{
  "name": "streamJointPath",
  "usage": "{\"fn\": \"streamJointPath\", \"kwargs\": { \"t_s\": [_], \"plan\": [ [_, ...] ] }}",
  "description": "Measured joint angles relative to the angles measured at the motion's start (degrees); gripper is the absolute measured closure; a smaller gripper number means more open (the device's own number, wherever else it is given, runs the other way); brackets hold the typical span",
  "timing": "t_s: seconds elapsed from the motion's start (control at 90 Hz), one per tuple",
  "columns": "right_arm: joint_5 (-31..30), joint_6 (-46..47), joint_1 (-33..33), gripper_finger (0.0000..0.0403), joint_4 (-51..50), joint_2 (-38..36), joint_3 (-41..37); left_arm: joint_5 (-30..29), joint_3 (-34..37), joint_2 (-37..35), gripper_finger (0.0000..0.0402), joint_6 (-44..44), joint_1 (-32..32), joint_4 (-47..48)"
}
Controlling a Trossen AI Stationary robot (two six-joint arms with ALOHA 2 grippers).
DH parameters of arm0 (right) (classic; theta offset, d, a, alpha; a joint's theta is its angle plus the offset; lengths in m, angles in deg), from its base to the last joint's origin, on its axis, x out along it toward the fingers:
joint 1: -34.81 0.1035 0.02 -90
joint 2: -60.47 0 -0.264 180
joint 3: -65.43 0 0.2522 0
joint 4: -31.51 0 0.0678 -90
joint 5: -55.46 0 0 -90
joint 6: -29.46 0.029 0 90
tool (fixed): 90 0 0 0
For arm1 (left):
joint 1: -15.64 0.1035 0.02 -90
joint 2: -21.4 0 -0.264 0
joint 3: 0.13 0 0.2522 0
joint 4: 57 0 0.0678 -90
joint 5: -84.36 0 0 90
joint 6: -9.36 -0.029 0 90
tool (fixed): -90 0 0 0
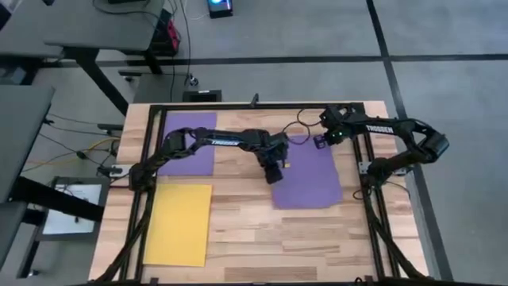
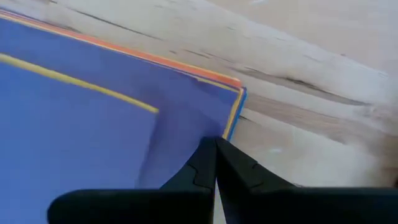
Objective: Organize paper
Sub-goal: Stack the purple paper on top of the other purple paper
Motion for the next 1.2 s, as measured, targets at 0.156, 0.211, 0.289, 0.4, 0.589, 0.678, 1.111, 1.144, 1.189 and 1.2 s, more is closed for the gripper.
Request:
{"fn": "streamJointPath", "kwargs": {
  "t_s": [0.156,0.211,0.289,0.4,0.589,0.678,1.111,1.144,1.189,1.2],
  "plan": [
    [-0.06,-0.28,-0.02,0.0403,-0.31,0.04,-0.04,-4.60,0.19,-2.02,0.0402,3.84,-0.06,5.48],
    [-0.17,-0.30,-0.10,0.0403,-0.51,0.04,-0.04,-8.22,0.24,-3.04,0.0402,5.60,0.17,10.52],
    [-0.17,-0.28,-0.22,0.0403,-0.54,0.04,-0.04,-11.56,0.36,-4.48,0.0402,6.11,0.39,15.36],
    [-0.16,-0.66,-0.27,0.0403,-0.72,0.05,0.50,-12.58,0.38,-8.94,0.0402,5.54,0.29,14.27],
    [1.42,-1.51,-0.32,0.0403,-3.09,0.06,3.78,-13.12,0.16,-15.01,0.0402,4.74,0.29,10.24],
    [6.15,-1.55,-0.11,0.0403,-4.16,-1.34,5.53,-13.69,0.16,-15.59,0.0402,3.51,0.35,10.78],
    [27.60,11.16,7.29,0.0340,-1.64,-8.44,0.90,0.57,17.62,-15.60,0.0402,3.39,2.25,-13.13],
    [27.79,12.45,8.51,0.0329,-0.31,-8.44,0.02,1.40,19.21,-15.60,0.0402,3.73,2.25,-15.18],
    [27.96,14.78,10.07,0.0314,1.83,-8.44,-0.88,1.65,20.91,-15.60,0.0402,4.19,2.25,-17.44],
    [28.05,15.46,10.44,0.0311,2.46,-8.44,-1.08,1.65,21.26,-15.60,0.0402,4.32,2.24,-17.88]
  ]
}}
